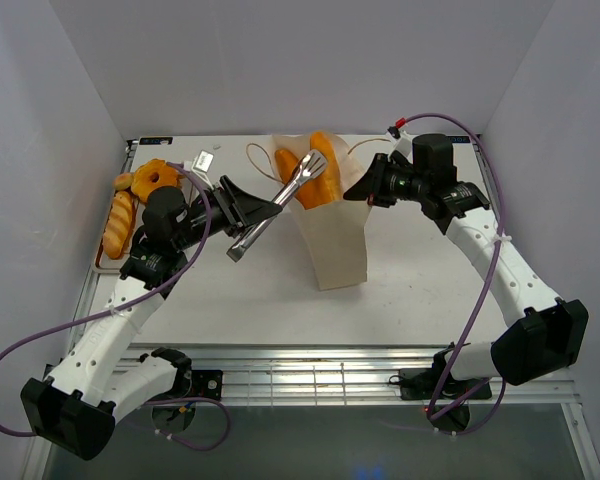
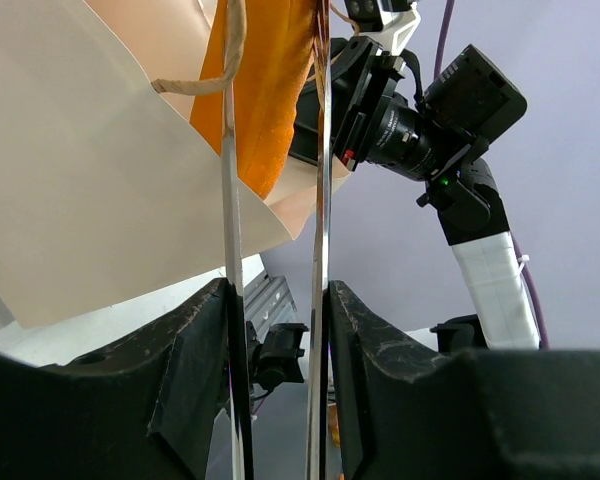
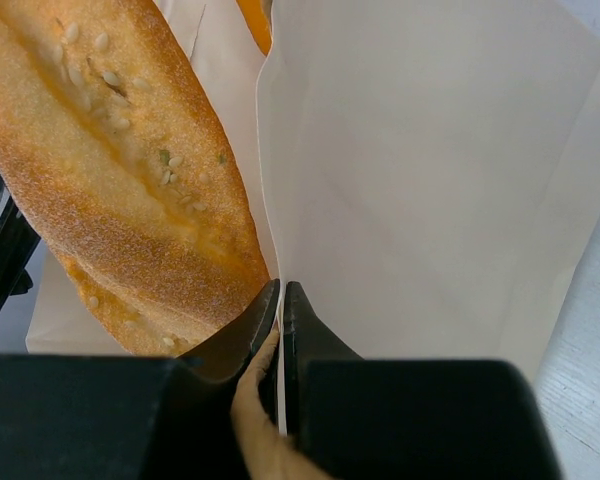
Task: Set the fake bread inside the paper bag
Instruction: Place the fake bread in the paper bag.
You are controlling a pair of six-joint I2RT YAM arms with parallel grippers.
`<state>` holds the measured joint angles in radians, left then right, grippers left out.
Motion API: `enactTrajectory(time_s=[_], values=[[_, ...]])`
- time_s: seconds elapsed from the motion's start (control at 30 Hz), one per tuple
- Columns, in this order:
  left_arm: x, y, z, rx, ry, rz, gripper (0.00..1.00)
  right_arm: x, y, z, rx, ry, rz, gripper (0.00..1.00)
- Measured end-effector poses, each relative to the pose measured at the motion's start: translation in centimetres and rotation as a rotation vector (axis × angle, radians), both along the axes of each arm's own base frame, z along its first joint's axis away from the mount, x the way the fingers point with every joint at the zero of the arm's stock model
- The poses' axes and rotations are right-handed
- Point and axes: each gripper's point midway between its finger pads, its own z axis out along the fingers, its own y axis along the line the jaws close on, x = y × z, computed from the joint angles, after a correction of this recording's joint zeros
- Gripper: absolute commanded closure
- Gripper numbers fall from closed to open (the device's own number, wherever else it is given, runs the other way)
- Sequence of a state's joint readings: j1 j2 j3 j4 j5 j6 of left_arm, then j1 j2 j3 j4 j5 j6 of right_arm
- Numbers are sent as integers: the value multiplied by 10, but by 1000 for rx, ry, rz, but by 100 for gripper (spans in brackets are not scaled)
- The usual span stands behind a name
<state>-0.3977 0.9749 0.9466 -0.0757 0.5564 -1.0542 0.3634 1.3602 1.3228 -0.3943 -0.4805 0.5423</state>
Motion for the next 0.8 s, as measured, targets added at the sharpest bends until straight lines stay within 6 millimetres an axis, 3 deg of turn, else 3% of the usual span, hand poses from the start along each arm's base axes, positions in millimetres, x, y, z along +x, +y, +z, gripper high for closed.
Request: enactTrajectory(time_s=[0.63, 0.73, 0.77, 0.8], values=[[-2, 2, 11, 15, -22, 6, 44, 0, 0, -3, -1, 3, 1, 92], [-2, 2, 10, 18, -17, 5, 42, 0, 0, -3, -1, 3, 1, 92], [-2, 2, 10, 18, -16, 5, 34, 0, 0, -3, -1, 3, 1, 92], [-2, 3, 9, 21, -19, 6, 34, 0, 0, -3, -1, 3, 1, 92]])
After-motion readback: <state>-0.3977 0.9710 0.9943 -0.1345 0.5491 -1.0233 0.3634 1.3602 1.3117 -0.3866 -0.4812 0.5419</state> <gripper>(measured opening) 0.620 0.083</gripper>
